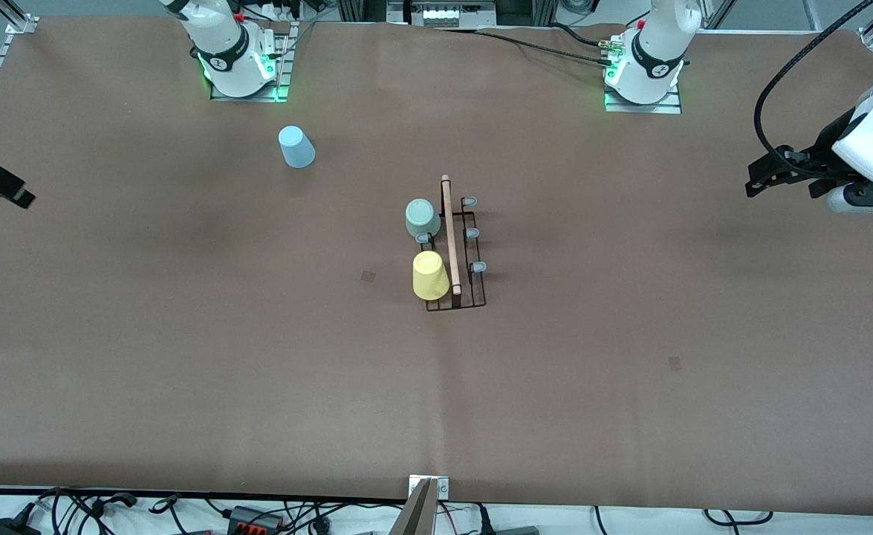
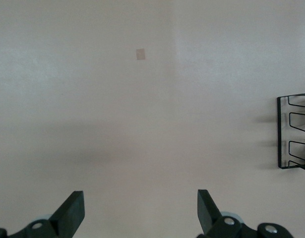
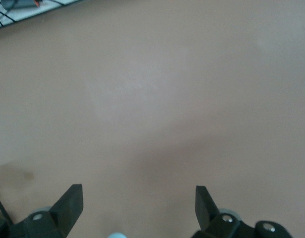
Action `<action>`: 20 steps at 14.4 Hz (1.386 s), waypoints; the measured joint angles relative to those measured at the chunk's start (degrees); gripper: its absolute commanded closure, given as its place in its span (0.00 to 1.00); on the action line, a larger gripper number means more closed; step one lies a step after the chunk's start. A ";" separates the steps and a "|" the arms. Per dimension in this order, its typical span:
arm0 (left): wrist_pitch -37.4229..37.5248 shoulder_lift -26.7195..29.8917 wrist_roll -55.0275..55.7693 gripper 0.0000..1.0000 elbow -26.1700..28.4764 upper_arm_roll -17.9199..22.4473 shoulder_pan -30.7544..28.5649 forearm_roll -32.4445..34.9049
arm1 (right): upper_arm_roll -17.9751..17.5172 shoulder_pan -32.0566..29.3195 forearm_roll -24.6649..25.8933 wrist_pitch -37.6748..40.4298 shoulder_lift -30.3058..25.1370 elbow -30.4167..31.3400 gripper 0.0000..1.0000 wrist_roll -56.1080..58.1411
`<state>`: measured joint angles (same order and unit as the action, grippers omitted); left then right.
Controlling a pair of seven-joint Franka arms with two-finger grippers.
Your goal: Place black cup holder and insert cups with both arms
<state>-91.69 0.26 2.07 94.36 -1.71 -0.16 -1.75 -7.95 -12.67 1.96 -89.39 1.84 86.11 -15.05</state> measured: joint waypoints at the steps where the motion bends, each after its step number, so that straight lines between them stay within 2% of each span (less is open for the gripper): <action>1: 0.00 0.00 0.00 0.00 0.00 0.00 0.00 0.00 | 0.30 0.33 -0.01 1.67 0.00 -0.63 0.00 0.00; 5: 0.03 0.00 -0.01 0.00 0.00 0.00 0.00 0.00 | 7.14 8.33 -0.12 2.78 0.77 -0.74 0.00 0.57; 8: 0.04 0.00 -0.01 0.00 0.00 0.00 0.01 0.00 | 12.56 13.16 -0.46 2.41 1.55 0.28 0.00 8.13; 10: 0.04 0.00 -0.01 0.00 0.00 -0.01 0.02 0.00 | 14.75 15.66 -0.55 2.45 1.23 1.31 0.00 10.01; 14: 0.10 0.00 -0.02 0.00 0.00 -0.01 0.02 0.00 | 14.79 17.52 -1.57 3.27 0.34 2.45 0.00 10.89; 17: 0.11 0.00 -0.03 0.00 0.00 -0.01 0.02 0.00 | 14.32 15.69 -1.57 0.93 0.62 2.55 0.00 15.62; 20: 0.11 0.00 -0.04 0.00 0.00 -0.01 0.03 0.00 | 9.73 9.47 -1.57 -0.02 1.00 2.13 0.00 18.32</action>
<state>-91.58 0.26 2.03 94.36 -1.73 -0.13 -1.75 1.78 -3.19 0.39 -89.41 2.84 88.25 3.27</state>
